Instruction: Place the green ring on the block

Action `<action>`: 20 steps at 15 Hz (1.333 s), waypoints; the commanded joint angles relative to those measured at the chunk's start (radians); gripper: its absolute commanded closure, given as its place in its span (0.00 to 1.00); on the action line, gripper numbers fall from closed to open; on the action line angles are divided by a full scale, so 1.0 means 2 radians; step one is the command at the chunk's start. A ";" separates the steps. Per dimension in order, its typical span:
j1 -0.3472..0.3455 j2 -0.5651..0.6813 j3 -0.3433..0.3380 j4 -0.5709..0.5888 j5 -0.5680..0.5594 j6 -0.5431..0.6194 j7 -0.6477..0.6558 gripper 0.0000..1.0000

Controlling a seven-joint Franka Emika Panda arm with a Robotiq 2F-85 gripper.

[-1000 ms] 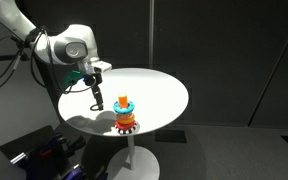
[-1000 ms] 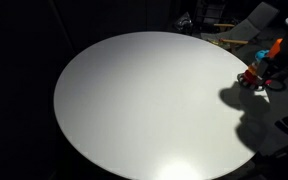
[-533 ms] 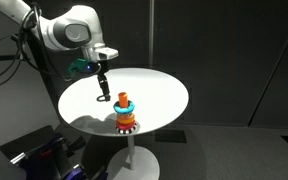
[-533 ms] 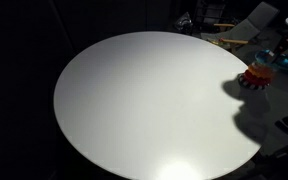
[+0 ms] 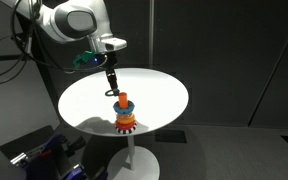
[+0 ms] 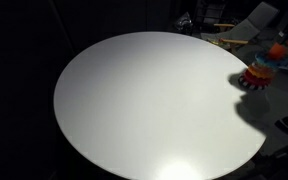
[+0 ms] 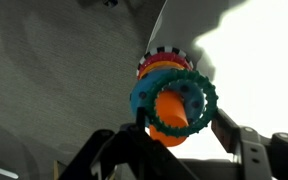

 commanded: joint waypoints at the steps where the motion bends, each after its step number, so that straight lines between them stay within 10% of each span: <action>1: -0.012 0.002 -0.002 0.018 0.001 -0.004 -0.003 0.58; 20: -0.022 0.050 -0.026 0.030 0.013 0.048 -0.015 0.58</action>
